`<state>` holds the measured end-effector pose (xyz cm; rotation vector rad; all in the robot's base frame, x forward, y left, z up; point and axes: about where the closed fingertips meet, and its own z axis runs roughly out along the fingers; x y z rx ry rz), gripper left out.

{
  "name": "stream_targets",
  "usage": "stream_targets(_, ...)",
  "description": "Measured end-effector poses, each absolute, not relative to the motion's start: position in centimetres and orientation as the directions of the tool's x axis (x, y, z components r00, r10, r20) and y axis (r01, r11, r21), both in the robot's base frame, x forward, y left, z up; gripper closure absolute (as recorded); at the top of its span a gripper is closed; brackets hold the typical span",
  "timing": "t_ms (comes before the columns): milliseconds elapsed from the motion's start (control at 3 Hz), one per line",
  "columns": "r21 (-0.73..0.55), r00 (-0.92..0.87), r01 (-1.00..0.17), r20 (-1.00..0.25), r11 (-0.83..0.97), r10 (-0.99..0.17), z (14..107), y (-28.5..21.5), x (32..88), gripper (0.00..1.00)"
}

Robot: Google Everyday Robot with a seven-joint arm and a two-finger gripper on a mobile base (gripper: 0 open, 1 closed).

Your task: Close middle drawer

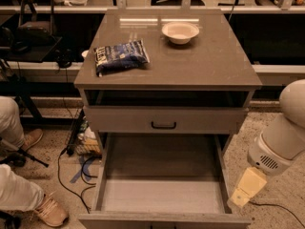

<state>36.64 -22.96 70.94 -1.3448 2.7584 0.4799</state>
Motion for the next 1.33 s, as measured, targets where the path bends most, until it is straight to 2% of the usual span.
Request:
stream_targets(333, 0.275, -0.642, -0.758, -0.154, 0.591, -0.752, 70.1, -22.8, 36.6, 0.0)
stream_targets(667, 0.367, -0.705, -0.678, -0.078, 0.637, -0.705, 63.8, -22.4, 34.8, 0.18)
stream_targets(1000, 0.443, -0.763, -0.564, 0.042, 0.696, -0.645, 55.9, -21.9, 31.8, 0.41)
stream_targets(1333, 0.468, -0.796, -0.464, 0.151, 0.752, -0.586, 49.6, -21.6, 29.1, 0.64)
